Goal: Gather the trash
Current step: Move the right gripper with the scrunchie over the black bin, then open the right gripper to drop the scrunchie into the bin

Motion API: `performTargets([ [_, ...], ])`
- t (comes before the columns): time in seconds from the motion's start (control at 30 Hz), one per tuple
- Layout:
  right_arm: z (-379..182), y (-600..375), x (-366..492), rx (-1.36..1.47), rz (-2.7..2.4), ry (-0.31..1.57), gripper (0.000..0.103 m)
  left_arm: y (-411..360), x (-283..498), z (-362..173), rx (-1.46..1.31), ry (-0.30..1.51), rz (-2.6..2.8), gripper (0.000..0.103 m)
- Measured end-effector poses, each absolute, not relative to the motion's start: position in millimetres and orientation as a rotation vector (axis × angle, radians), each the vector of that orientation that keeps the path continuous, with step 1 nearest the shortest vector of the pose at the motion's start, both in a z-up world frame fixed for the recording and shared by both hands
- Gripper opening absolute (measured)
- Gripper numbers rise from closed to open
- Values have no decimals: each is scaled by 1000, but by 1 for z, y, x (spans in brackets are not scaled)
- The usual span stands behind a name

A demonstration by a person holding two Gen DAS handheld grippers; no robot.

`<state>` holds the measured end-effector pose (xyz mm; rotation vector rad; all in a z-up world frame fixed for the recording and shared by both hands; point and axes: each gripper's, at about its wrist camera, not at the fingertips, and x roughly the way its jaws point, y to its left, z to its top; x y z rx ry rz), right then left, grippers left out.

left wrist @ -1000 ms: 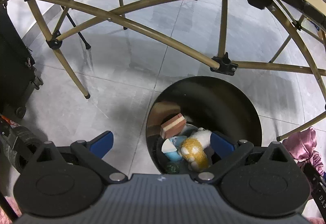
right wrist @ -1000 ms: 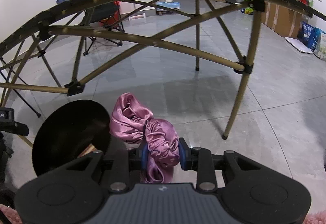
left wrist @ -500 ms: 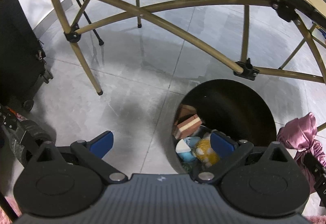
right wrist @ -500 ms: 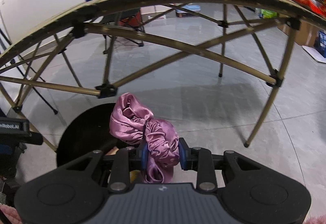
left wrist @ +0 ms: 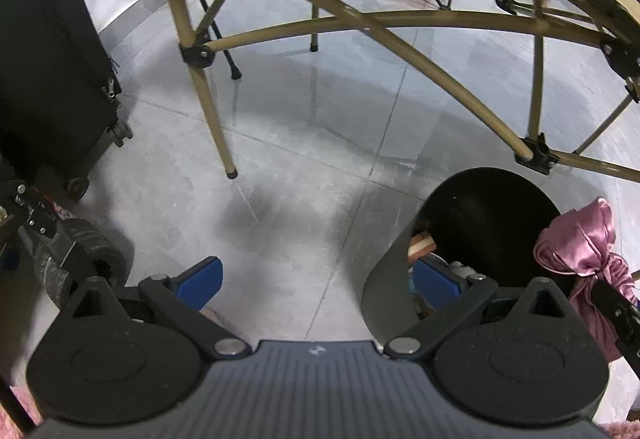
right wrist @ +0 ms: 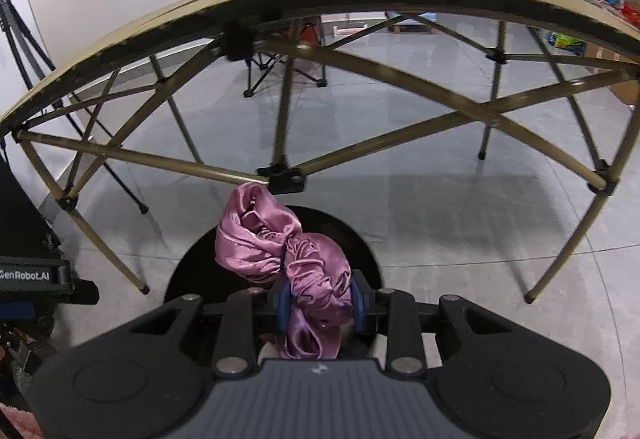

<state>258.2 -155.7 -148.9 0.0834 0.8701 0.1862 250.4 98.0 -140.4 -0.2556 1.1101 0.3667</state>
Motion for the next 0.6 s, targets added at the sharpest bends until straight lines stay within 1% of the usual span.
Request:
performTargets([
  [0.43,-161,-122,276,74,212,918,30,124,239,-142,-289,1111,394,103],
  [0.5,-163,-119,277,75,221,927,34,123,238,-141,-289,1107,387,103],
  [0.53,-163,-118,278,77,221,932,40,123,238,-141,-289,1106,383,103],
  [0.57,-164,-117,279,81,226,933,54,123,238,-140,-289,1106,380,103],
  [0.6,-164,-116,280,81,226,931,65,122,237,-140,-288,1105,376,103],
])
